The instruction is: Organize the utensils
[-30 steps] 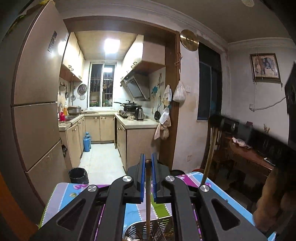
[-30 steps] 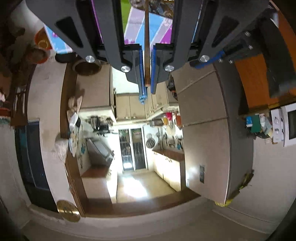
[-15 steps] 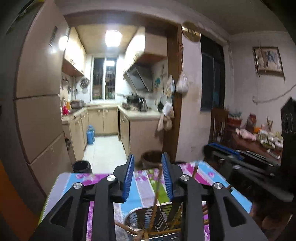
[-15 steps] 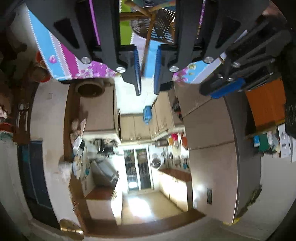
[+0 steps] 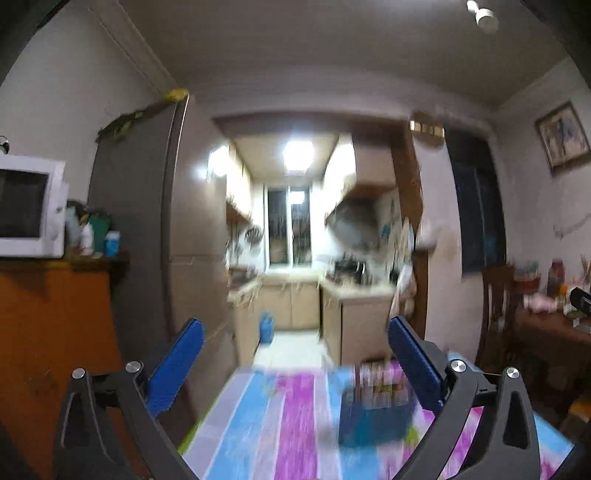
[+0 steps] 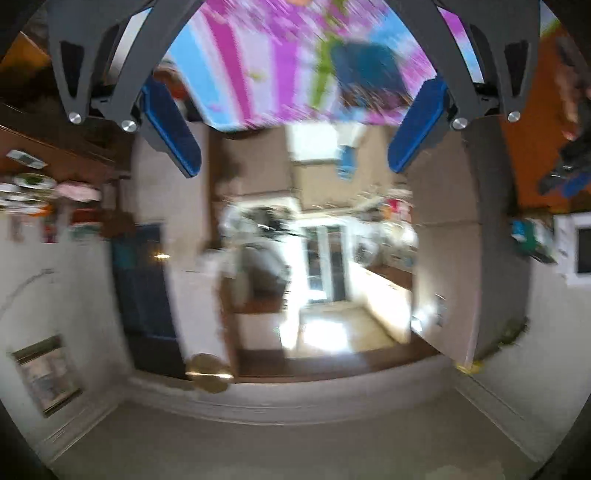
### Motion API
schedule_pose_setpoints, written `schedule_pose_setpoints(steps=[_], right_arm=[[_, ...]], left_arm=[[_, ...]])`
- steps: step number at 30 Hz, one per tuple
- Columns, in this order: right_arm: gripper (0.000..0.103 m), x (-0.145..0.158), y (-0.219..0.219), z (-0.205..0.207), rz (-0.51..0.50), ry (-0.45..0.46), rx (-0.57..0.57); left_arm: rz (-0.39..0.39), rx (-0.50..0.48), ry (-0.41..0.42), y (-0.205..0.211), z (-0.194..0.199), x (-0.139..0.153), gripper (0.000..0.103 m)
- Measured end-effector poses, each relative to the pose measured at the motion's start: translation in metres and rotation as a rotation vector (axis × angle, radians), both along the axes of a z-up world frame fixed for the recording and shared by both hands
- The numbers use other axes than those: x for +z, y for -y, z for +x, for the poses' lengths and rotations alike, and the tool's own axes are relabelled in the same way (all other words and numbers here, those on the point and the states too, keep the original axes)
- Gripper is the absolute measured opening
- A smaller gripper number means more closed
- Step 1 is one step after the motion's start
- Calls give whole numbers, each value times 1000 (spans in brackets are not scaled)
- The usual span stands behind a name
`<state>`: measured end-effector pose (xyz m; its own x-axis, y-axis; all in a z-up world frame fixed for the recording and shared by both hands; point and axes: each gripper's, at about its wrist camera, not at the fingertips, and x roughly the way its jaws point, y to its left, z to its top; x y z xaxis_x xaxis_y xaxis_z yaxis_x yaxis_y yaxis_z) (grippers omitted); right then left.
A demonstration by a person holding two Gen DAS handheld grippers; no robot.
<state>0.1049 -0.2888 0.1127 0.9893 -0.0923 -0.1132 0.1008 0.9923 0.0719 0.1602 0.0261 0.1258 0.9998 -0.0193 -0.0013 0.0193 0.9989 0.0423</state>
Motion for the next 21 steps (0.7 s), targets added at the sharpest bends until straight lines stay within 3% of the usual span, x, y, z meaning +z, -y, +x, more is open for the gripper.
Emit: schedule_pose_setpoints(steps=[3,6,10,21], right_arm=[[98,-38,-9,-26,-31,-96,-30],[98,-71,-13,-43,24,-163,-80],[98,-97,-24,-48,25,-220,-134],[98,-112,-48,-49,-31,-254,-117]], left_arm=[[22,-52,-93,17,-35,-41,99],[56,-49,-148,42,-62,-82,99],[78,-37,-215,61,-69,-113,99],[76,-16,-309,67,-64,-131,99]])
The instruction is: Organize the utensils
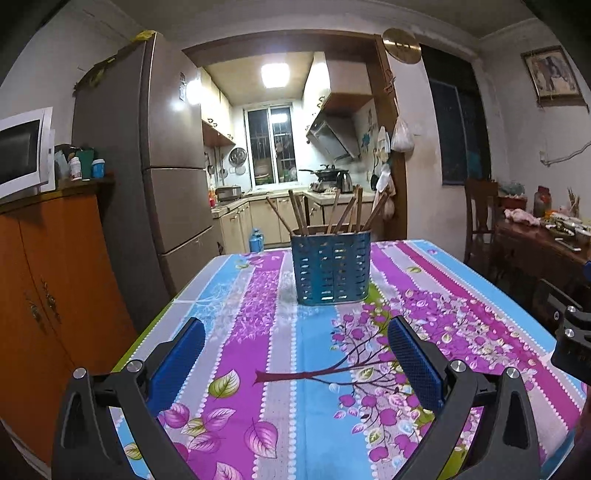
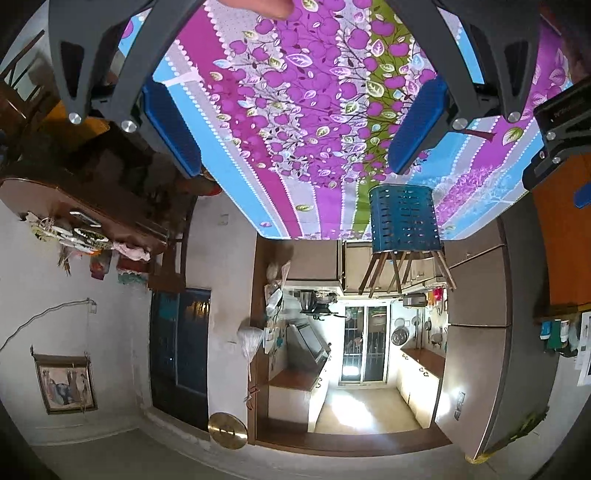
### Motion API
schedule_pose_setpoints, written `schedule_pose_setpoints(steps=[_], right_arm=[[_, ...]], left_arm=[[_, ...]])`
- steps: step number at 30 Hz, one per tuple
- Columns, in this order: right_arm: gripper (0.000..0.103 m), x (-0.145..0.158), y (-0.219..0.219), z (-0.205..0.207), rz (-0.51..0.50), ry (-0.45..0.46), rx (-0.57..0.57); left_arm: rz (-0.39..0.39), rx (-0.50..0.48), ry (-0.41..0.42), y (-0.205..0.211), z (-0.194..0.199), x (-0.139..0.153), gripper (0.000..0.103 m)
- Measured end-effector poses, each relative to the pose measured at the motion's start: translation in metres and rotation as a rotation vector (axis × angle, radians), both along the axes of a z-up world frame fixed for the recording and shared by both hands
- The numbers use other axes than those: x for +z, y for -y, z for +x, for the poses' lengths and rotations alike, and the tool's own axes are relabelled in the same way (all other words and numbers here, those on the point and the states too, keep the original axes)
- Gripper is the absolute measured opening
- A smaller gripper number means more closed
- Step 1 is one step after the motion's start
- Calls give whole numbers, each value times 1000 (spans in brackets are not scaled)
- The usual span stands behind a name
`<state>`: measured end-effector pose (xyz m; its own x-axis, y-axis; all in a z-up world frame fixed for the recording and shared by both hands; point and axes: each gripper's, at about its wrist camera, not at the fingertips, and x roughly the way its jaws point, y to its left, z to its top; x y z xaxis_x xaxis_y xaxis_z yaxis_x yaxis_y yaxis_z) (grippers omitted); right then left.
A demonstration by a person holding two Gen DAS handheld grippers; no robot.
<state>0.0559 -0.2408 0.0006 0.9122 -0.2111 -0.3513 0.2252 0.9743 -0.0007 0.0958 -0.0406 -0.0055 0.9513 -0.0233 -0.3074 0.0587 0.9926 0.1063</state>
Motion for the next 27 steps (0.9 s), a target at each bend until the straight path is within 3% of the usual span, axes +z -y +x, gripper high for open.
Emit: schedule_pose_setpoints(steps=[27], right_arm=[[98,-2,0,-1,20,-26,30]], left_arm=[[30,-5,-18,7,-3,3,99]])
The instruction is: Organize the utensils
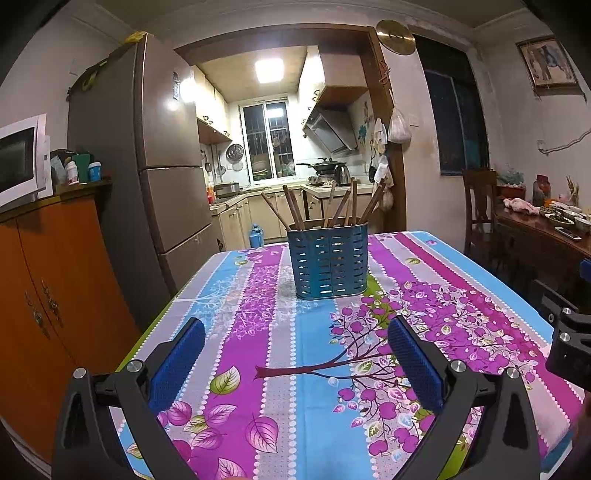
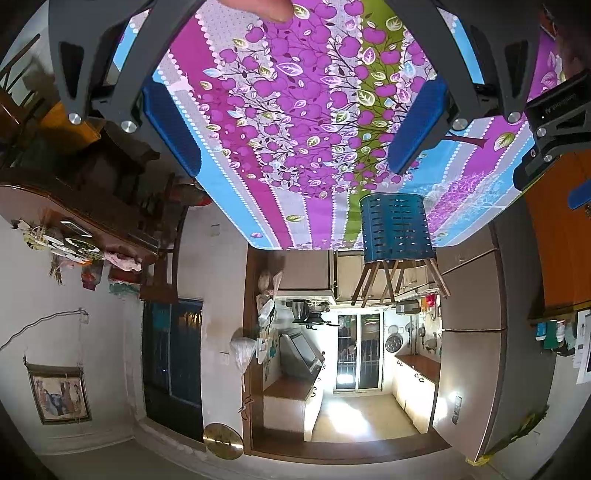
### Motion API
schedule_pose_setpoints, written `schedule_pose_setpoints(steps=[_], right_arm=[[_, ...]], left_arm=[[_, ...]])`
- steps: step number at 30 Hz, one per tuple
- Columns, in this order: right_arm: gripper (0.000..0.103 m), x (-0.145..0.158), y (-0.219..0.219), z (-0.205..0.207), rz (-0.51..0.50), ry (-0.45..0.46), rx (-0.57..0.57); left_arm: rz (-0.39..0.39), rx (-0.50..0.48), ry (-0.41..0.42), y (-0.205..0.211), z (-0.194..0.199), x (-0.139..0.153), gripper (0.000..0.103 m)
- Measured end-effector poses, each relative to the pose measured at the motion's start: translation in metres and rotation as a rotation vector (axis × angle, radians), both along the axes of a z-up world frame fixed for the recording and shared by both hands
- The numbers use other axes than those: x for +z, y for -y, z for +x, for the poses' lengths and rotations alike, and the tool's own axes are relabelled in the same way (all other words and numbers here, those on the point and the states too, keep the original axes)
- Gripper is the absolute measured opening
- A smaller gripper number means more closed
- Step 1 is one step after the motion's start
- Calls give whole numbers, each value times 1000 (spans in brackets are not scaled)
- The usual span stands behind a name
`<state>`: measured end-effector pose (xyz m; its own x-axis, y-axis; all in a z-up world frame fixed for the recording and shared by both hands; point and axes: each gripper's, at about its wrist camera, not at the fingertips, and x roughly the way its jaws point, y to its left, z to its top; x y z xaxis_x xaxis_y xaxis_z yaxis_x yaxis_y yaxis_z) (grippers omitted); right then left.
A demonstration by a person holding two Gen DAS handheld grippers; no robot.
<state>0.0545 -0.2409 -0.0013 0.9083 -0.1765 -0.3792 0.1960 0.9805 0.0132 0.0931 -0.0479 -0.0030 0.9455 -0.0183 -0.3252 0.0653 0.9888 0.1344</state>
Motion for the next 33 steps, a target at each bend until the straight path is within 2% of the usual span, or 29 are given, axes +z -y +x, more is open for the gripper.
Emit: schedule_pose_setpoints(steps=[33], right_arm=[[98,2,-2,1,4,-5,20]], left_arm=[[29,13,25,3,-2,5,99]])
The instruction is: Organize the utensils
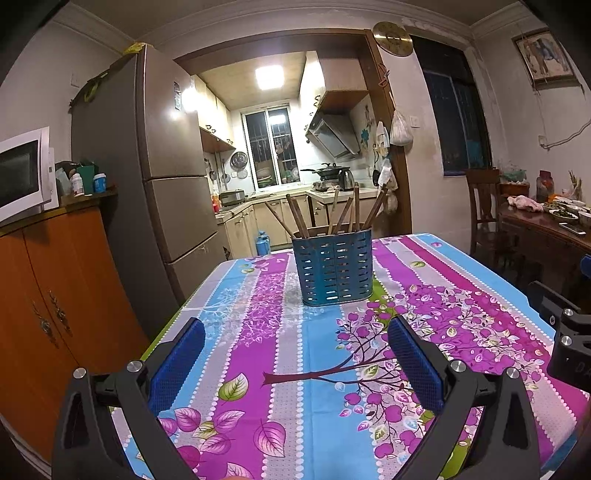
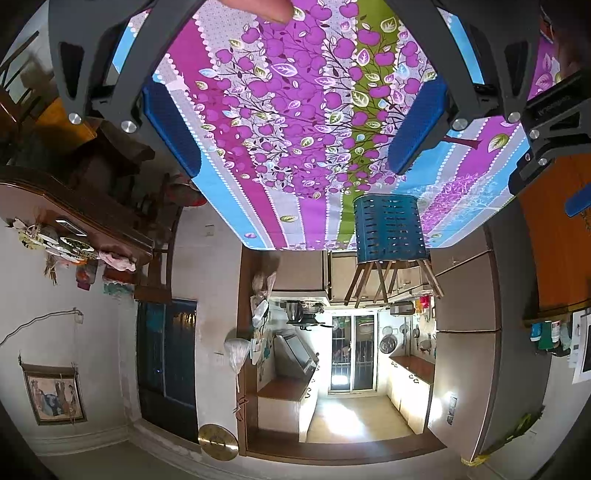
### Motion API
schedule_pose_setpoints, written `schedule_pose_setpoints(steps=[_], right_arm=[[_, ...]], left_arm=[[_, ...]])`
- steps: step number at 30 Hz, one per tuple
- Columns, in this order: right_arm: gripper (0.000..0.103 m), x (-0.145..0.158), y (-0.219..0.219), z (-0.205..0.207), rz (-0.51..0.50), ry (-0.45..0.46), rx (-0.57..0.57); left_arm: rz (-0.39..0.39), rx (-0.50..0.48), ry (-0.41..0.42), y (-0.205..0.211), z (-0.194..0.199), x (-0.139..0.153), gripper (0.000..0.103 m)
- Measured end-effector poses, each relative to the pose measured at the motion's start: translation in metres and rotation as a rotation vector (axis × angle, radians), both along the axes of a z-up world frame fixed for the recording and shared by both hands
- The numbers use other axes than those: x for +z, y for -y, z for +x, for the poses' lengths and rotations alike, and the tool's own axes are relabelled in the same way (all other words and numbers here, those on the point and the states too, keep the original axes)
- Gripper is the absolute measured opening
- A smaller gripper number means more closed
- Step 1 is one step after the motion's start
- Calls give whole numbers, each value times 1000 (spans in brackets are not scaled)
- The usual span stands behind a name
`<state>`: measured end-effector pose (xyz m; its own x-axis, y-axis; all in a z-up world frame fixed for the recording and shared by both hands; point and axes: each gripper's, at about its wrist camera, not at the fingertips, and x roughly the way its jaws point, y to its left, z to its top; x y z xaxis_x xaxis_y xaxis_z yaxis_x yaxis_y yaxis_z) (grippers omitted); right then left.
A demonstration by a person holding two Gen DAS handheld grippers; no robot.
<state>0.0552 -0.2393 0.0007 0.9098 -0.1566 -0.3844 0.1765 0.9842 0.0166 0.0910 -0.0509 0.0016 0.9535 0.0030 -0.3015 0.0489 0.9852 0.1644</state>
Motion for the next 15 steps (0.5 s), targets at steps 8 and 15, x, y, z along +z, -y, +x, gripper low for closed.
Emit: schedule_pose_setpoints(steps=[8,15], right_arm=[[98,4,-1,-1,-19,12,2],[98,11,-5,-2,-41,28,9]], left_arm=[[-2,2,1,0,-1,0,99],[-11,8,3,-1,-1,2,99]])
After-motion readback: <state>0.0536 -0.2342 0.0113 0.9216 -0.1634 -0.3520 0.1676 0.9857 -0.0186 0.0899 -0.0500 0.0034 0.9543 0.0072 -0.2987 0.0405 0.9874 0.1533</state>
